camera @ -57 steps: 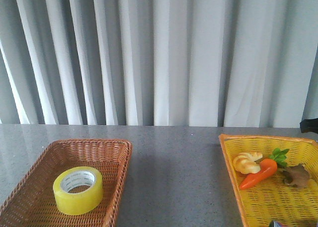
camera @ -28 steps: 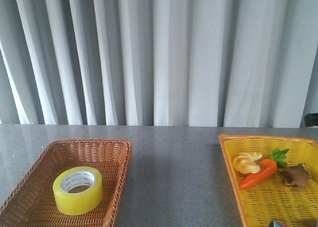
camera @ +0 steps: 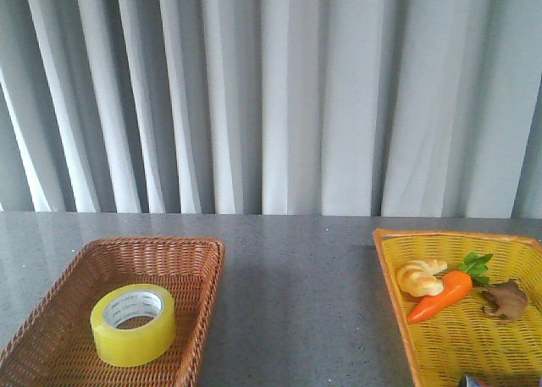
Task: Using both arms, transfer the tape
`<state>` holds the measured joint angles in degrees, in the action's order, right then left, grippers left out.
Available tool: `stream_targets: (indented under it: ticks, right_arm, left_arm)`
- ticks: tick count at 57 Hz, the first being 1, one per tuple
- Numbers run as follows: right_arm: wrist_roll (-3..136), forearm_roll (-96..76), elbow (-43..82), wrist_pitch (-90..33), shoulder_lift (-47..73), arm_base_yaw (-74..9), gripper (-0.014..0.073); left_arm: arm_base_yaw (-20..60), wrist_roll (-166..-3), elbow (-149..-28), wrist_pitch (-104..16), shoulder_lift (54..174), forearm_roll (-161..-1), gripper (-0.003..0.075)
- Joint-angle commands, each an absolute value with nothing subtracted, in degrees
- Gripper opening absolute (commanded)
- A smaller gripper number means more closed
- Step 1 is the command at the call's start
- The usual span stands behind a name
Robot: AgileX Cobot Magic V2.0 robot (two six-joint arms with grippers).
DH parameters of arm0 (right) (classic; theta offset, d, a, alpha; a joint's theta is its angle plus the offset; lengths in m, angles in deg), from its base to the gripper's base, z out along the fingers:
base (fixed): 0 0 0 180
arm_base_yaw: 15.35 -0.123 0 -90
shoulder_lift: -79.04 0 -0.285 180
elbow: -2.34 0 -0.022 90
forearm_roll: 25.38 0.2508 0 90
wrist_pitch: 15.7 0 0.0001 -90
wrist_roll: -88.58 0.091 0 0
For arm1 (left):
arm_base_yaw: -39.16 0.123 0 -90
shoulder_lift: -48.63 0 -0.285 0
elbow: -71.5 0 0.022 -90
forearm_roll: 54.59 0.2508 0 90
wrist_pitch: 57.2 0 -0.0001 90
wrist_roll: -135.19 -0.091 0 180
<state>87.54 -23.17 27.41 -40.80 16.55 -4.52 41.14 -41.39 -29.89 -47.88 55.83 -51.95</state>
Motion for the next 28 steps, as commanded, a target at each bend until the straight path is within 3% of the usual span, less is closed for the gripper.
stream_targets:
  ticks: [1, 14, 28]
  right_arm:
    - [88.25, -24.34, 35.96, -31.42, 26.53, -4.33, -0.0007]
    - [90.03, -24.33, 55.35, -28.48, 47.72, -4.33, -0.0007]
    - [90.09, -24.91, 69.16, -27.08, 61.41, -4.33, -0.0007]
  left_arm:
    - [41.31, -40.91, -30.33, -51.74, 54.88, -52.37, -0.0005]
    - [41.31, -40.91, -30.33, -51.74, 54.88, -52.37, -0.0005]
    - [41.31, -40.91, -30.33, -51.74, 54.88, -52.37, -0.0005]
